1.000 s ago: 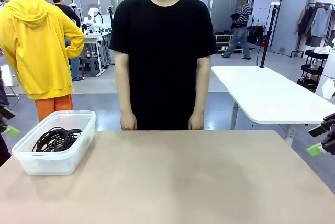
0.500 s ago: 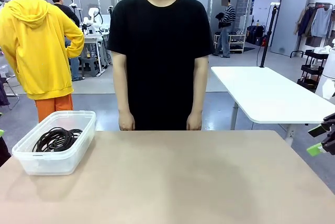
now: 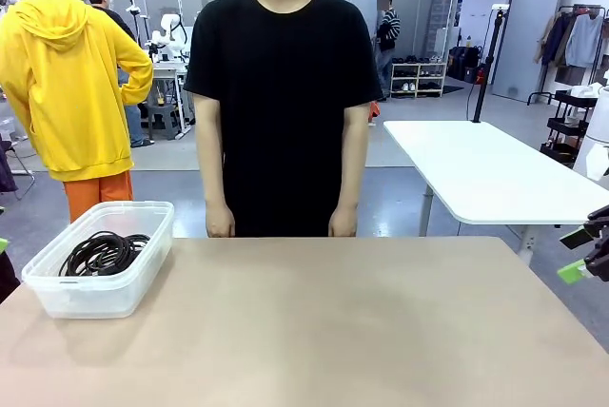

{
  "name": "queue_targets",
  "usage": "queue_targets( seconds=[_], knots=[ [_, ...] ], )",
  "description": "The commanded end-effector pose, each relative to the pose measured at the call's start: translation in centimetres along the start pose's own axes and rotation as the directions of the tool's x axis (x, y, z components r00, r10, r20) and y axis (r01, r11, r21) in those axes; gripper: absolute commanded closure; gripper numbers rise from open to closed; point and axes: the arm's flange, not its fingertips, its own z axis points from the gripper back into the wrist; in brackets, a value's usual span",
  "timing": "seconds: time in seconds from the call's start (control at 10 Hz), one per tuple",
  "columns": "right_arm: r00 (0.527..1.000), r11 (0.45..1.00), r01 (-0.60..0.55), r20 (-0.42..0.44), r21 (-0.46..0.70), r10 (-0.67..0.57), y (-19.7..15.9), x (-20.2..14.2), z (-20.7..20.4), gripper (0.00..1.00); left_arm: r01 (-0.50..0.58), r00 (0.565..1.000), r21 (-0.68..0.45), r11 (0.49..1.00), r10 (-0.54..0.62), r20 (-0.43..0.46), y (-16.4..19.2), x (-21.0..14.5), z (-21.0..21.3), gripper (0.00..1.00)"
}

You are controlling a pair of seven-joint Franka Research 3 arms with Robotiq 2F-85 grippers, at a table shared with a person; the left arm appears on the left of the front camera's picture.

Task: Organize and store the cables.
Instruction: Place the USB Extension Cable into the Organizing box.

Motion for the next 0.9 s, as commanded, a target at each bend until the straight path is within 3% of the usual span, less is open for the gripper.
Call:
queue_targets(
  seconds=[0.0, 0.8],
  knots=[
    [1.000, 1.000, 0.006, 0.011, 0.005, -0.006, 0.03, 0.08, 0.03, 0.00, -0.020, 1.000, -0.008, 1.000, 0.020, 0.009, 0.06, 0.30, 0.25, 0.00],
    [1.000, 1.000, 0.006, 0.011, 0.005, -0.006, 0.03, 0.08, 0.03, 0.00, -0.020, 1.000, -0.008, 1.000, 0.020, 0.009, 0.06, 0.30, 0.25, 0.00]
  ],
)
